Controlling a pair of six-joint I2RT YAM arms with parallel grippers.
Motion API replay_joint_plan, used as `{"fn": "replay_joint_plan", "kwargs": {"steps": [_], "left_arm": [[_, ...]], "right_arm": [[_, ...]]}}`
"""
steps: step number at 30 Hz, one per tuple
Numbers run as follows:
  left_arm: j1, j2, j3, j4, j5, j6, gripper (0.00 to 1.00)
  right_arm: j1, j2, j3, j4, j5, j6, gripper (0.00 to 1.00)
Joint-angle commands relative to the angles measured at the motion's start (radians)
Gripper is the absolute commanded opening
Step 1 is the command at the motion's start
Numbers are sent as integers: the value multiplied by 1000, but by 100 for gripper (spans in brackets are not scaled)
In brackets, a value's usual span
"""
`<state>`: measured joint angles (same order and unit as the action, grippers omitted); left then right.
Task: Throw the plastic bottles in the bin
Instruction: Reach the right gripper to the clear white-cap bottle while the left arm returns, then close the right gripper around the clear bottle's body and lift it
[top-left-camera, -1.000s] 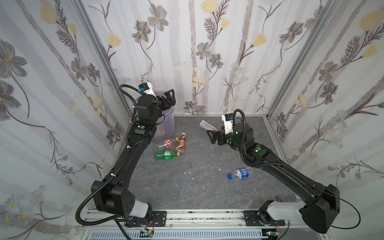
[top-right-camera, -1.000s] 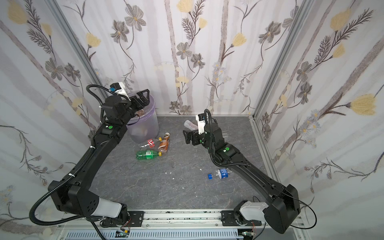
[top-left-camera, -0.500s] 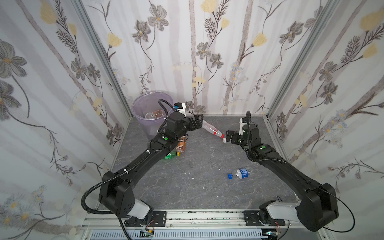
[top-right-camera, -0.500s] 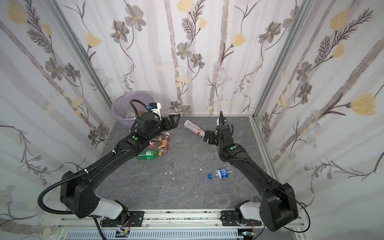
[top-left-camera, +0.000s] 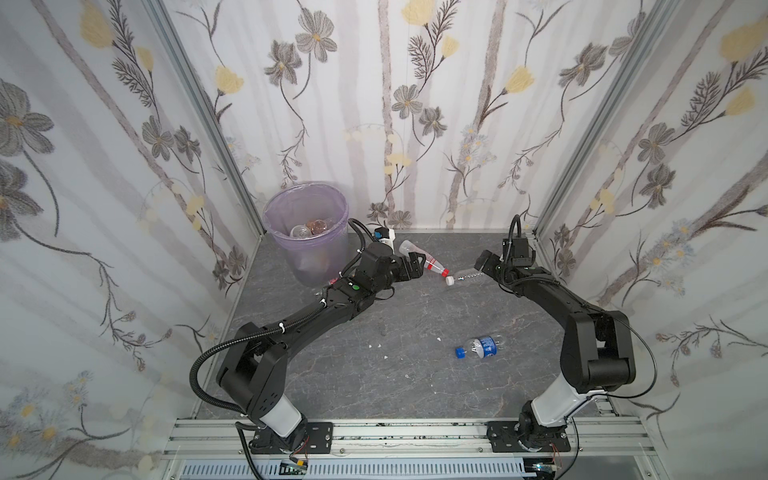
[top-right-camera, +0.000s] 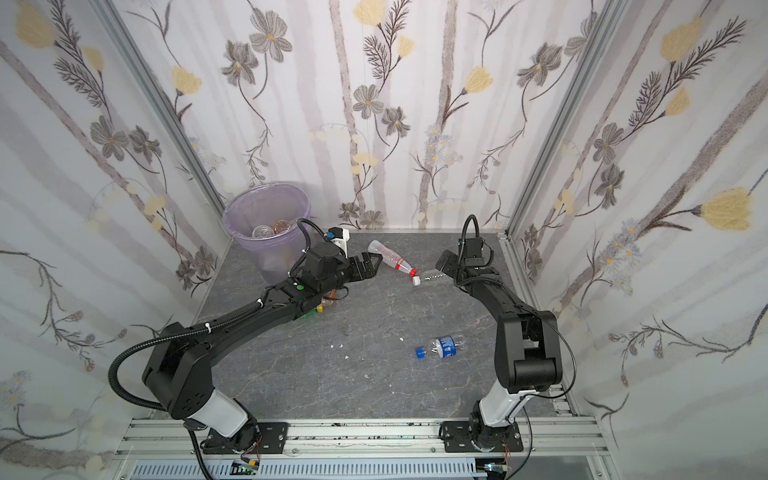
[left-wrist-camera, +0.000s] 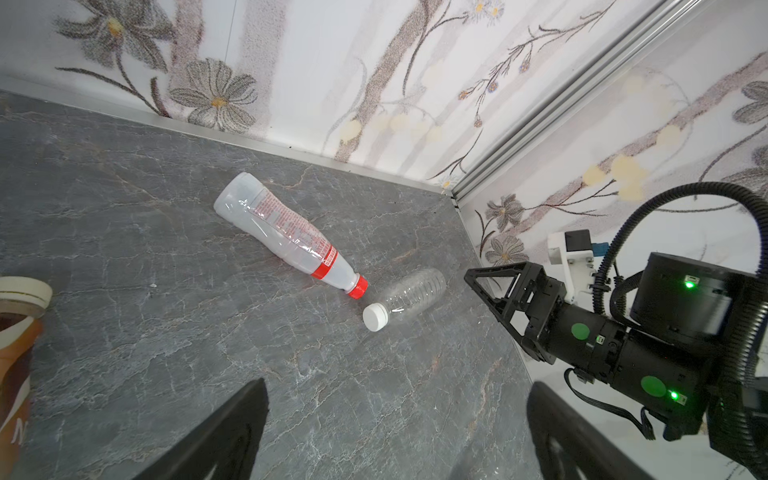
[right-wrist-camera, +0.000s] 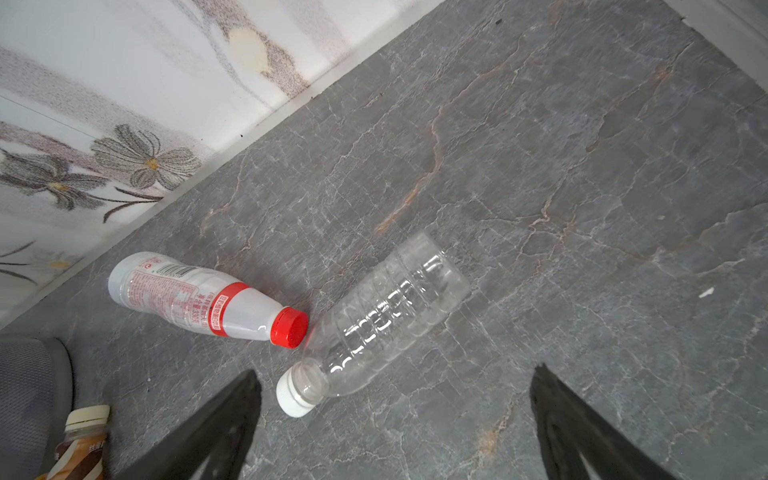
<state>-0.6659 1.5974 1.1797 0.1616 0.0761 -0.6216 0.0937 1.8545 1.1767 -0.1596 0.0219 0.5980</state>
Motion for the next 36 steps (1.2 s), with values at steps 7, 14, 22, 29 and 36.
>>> {"fn": "replay_joint_plan", "kwargs": {"steps": [7, 14, 22, 29, 36], "left_arm": [[-15, 28, -24, 92, 15, -37, 100], [-15, 19, -40, 105, -10, -17, 100], [-6, -10, -46, 104, -30, 22, 100], [2, -40, -54, 105, -39, 24, 100], [6, -63, -64, 105, -38, 27, 100]], "right_arm": [[-12, 178, 141, -45, -26, 55, 100], [-12, 269, 217, -107, -20, 42, 100], [4, 322, 255, -144, -12, 27, 100], [40, 352, 313, -208, 50, 11, 98], [74, 408, 405, -297, 119, -33, 87]]}}
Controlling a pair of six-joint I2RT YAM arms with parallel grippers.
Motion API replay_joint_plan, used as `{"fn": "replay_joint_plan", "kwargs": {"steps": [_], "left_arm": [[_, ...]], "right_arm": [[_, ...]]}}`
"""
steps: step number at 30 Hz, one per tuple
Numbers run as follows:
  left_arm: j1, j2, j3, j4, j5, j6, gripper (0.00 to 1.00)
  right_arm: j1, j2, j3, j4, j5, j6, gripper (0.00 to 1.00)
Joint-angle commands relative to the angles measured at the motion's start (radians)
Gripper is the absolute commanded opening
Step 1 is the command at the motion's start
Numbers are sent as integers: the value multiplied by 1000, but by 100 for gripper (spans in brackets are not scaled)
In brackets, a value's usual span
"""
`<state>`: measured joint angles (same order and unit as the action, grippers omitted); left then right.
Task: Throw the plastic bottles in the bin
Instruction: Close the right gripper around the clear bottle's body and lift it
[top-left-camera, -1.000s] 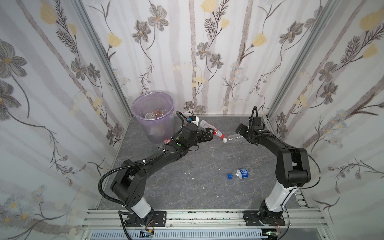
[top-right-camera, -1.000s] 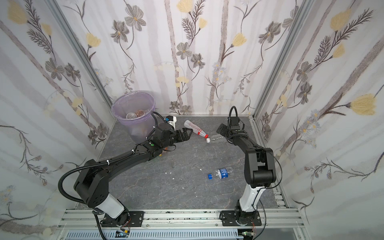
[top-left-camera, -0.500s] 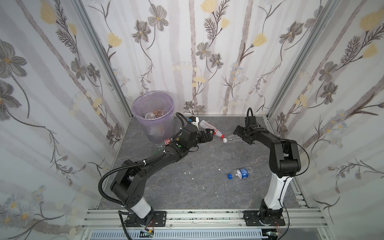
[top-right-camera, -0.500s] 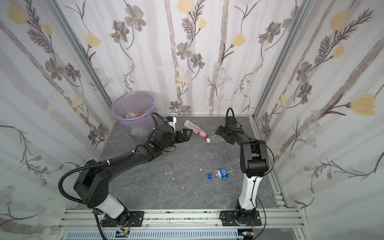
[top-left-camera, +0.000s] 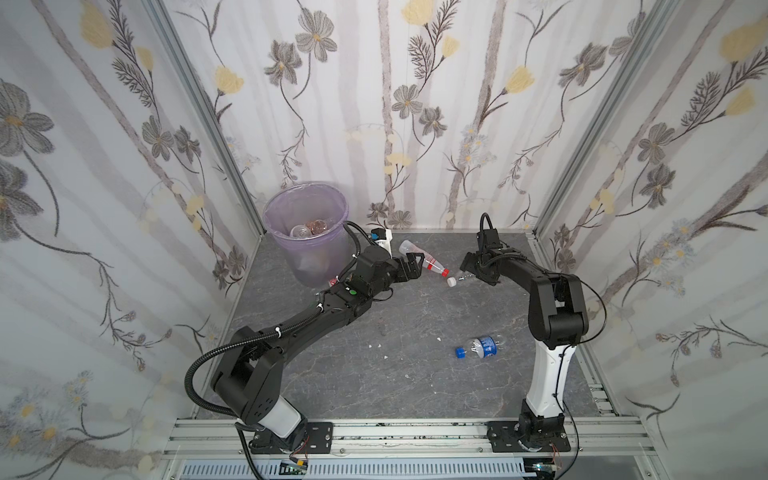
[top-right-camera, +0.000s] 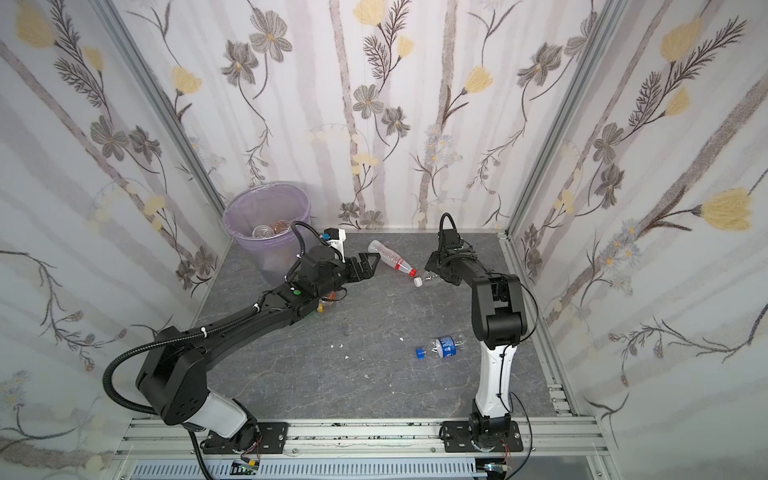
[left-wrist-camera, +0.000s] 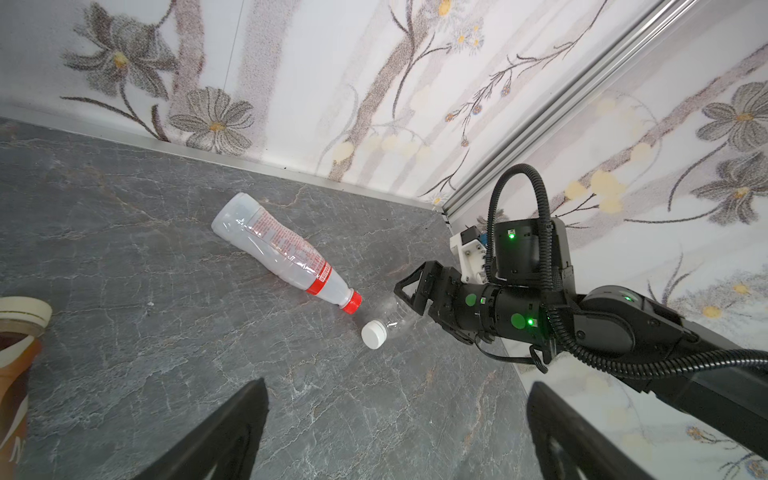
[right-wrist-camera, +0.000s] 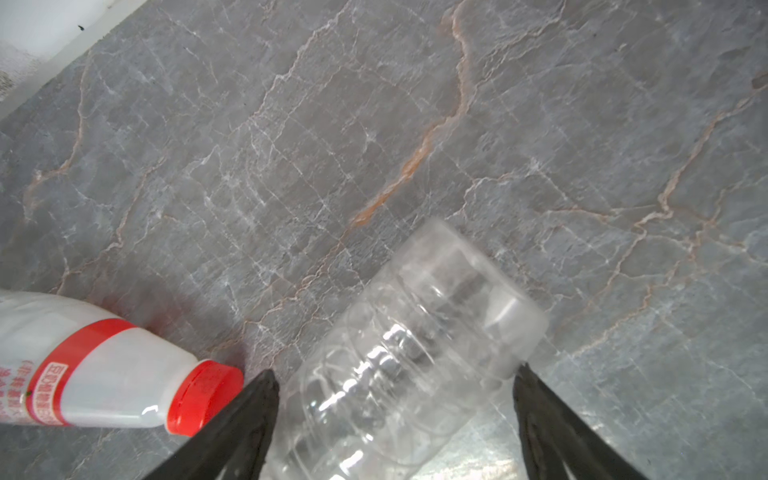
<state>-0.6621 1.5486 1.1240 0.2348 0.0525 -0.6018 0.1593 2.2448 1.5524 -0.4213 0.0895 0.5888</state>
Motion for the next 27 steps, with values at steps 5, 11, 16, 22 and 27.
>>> {"fn": "replay_joint_plan", "kwargs": {"steps": [5, 11, 16, 22, 27], "left_arm": [[3, -46, -16, 32, -40, 25, 100], [4, -69, -23, 32, -52, 34, 100], [4, -73, -23, 31, -48, 30, 100], [4, -94, -29, 32, -59, 36, 100], [4, -105, -35, 34, -67, 41, 100]], "right_arm": [[36, 64, 104, -113, 87, -51, 87], [43, 71, 114, -139, 67, -64, 81], [49, 90, 145, -187, 45, -89, 76], [60, 117, 185, -246, 18, -104, 70], [59, 120, 191, -251, 15, -108, 64]]}}
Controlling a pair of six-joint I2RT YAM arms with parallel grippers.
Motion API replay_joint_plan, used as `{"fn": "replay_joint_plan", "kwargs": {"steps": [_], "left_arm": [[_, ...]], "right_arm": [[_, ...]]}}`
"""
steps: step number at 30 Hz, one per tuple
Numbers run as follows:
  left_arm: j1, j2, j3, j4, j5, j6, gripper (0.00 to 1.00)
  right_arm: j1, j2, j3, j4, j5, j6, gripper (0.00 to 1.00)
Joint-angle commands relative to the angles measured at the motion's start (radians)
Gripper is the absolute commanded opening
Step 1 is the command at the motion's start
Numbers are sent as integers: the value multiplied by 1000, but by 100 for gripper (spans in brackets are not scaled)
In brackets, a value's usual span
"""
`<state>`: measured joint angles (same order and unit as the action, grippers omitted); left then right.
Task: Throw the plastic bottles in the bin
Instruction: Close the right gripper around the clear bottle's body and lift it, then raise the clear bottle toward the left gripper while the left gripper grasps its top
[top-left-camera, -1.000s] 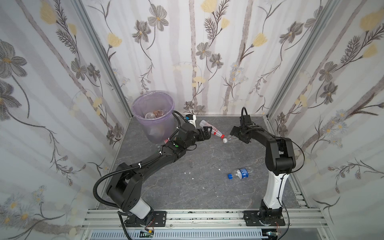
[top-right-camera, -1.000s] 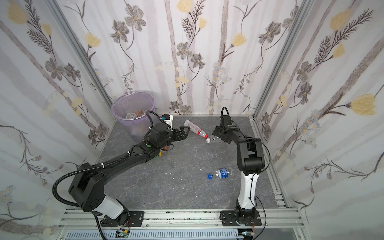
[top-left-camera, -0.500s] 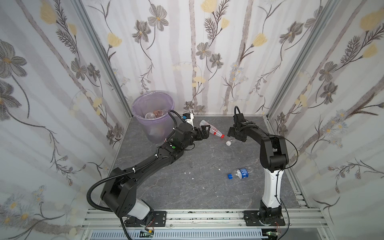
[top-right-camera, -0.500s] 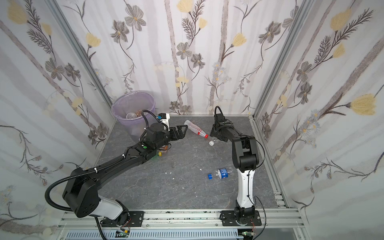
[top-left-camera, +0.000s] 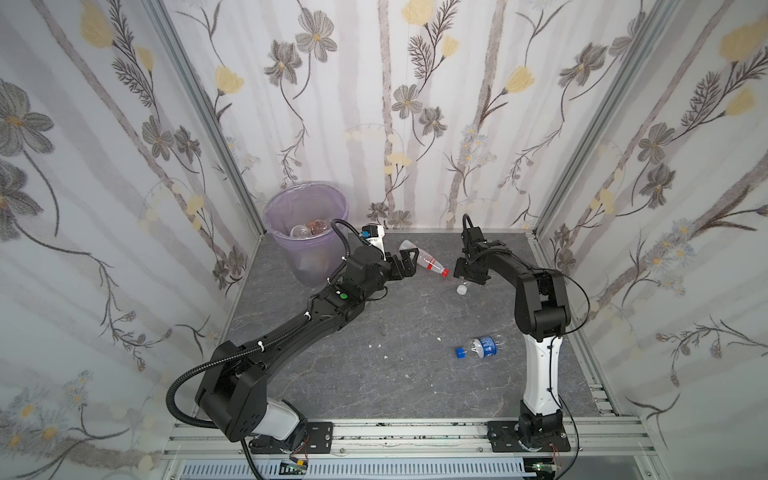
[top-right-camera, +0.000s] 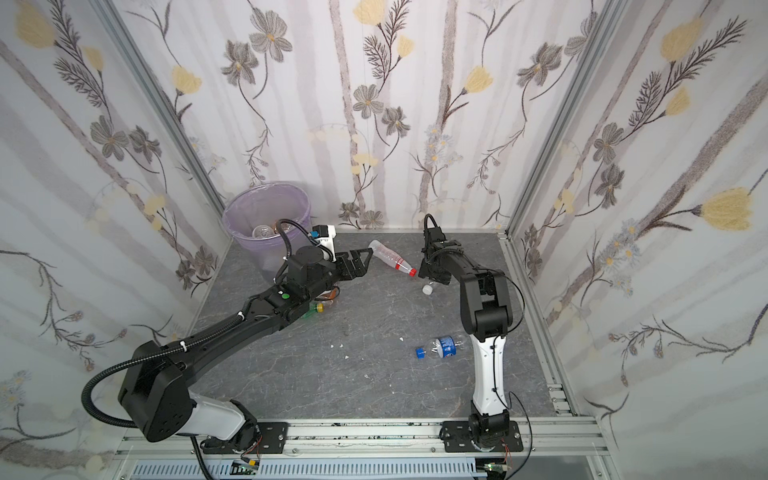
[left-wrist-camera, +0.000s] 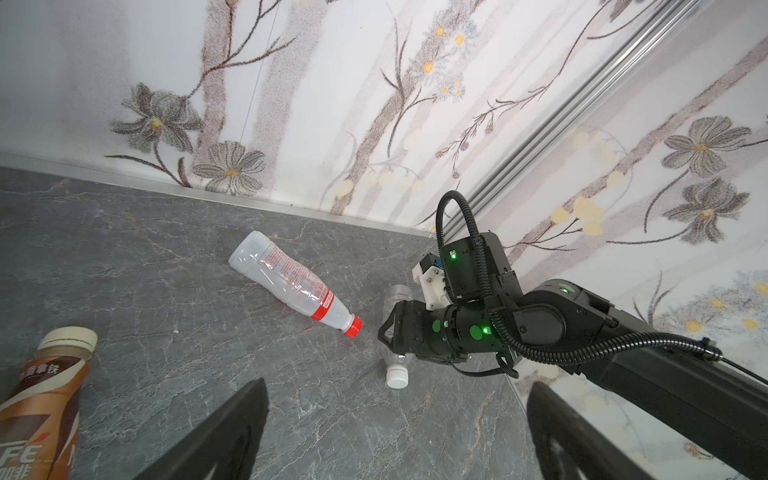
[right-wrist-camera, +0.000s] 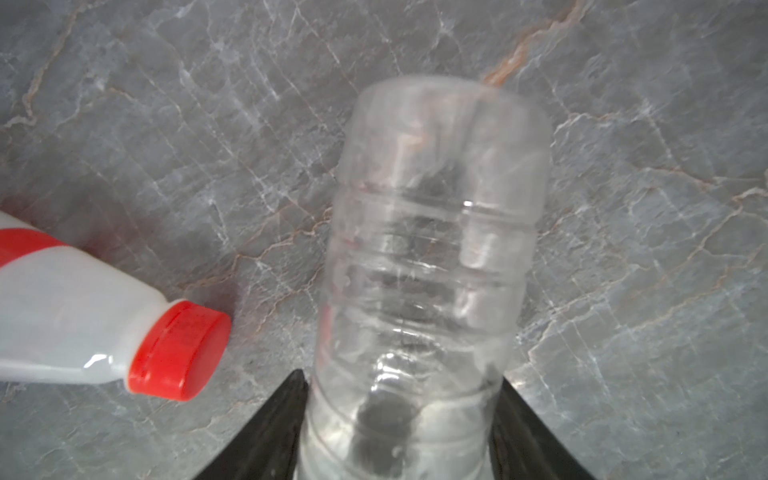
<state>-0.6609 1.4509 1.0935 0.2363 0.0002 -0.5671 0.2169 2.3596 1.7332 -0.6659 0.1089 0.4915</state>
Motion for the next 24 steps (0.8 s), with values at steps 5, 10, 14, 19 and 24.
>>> {"fn": "replay_joint_plan", "kwargs": {"steps": [5, 10, 14, 19, 24], "left_arm": [[3, -1, -6, 34, -6, -2, 100], [7, 15, 1, 32, 4, -6, 100], [29, 39, 13, 32, 45, -41, 100], [66, 74, 33, 29, 102, -100, 100], [111, 125, 96, 14, 183, -167, 100]], "right_arm": [[2, 3, 6, -10, -14, -17, 54], [2, -11, -11, -2, -43, -36, 51], [5, -79, -61, 40, -70, -53, 51], [20, -202, -125, 97, -95, -90, 51], [63, -317, -178, 157, -139, -130, 51]]}}
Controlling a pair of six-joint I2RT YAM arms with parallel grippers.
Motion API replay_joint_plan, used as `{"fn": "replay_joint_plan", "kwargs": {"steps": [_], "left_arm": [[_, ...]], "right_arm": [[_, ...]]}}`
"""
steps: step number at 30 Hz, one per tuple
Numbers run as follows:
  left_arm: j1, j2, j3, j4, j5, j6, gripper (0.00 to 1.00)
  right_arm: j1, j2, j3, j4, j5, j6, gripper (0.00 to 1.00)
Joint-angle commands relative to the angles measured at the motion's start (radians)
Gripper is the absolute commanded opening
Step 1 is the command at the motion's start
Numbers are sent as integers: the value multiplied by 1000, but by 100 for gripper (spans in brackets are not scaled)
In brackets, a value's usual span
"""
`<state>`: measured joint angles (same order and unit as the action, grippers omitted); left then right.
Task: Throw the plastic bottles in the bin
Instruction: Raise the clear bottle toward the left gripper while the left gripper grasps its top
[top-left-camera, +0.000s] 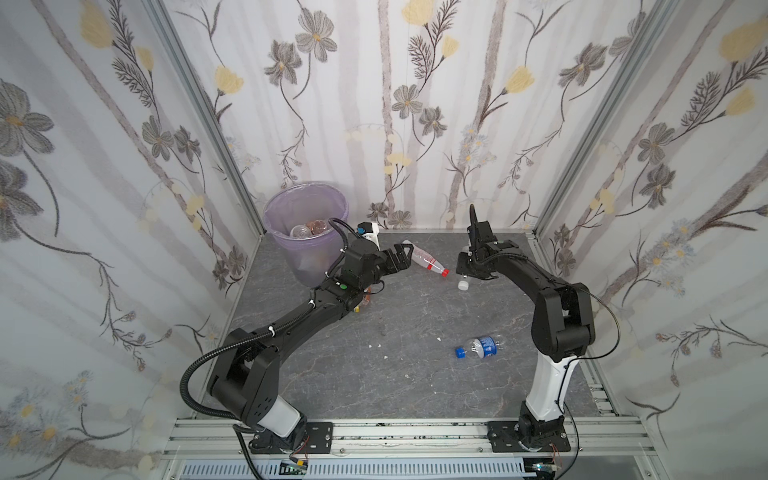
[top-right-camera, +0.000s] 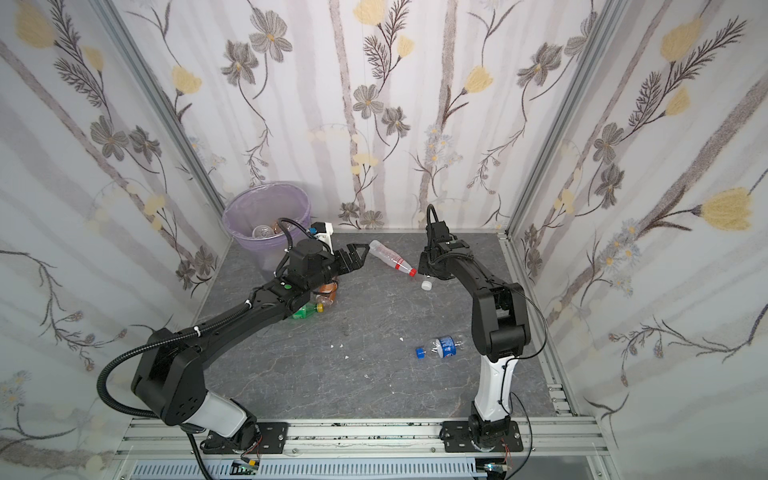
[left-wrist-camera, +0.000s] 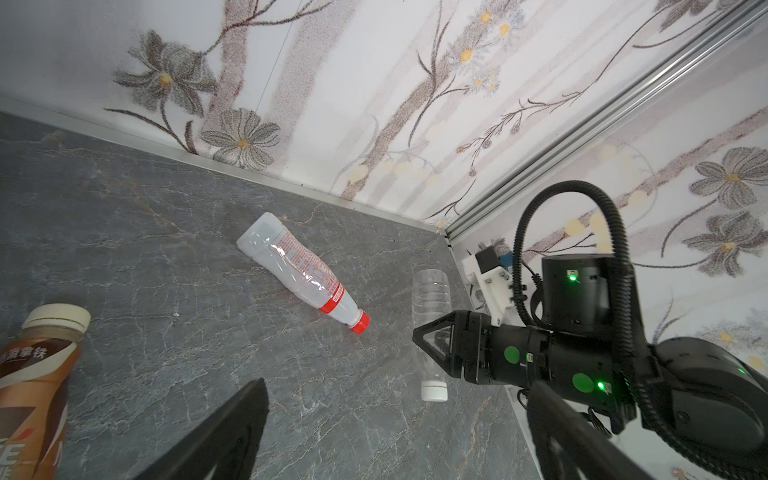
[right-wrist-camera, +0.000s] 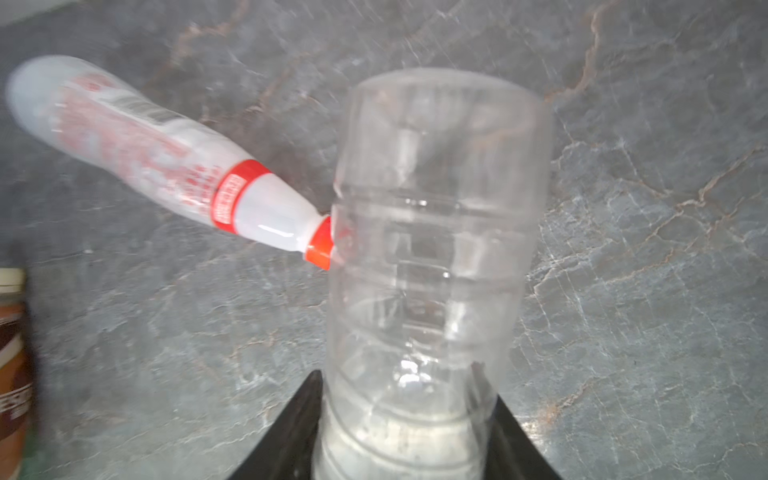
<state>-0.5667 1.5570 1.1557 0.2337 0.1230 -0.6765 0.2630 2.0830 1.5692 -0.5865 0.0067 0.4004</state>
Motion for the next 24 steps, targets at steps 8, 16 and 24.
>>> {"fn": "replay_joint_plan", "kwargs": {"steps": [8, 16, 24], "left_arm": [[81, 141, 250, -31, 190, -133, 100], [121, 222, 378, -37, 310, -187, 100], [123, 205, 378, -36, 355, -188, 100]], "right_arm": [[113, -193, -41, 156, -53, -105, 51], [181, -332, -57, 246, -137, -147, 51], [247, -376, -83, 307, -184, -181, 51]]}}
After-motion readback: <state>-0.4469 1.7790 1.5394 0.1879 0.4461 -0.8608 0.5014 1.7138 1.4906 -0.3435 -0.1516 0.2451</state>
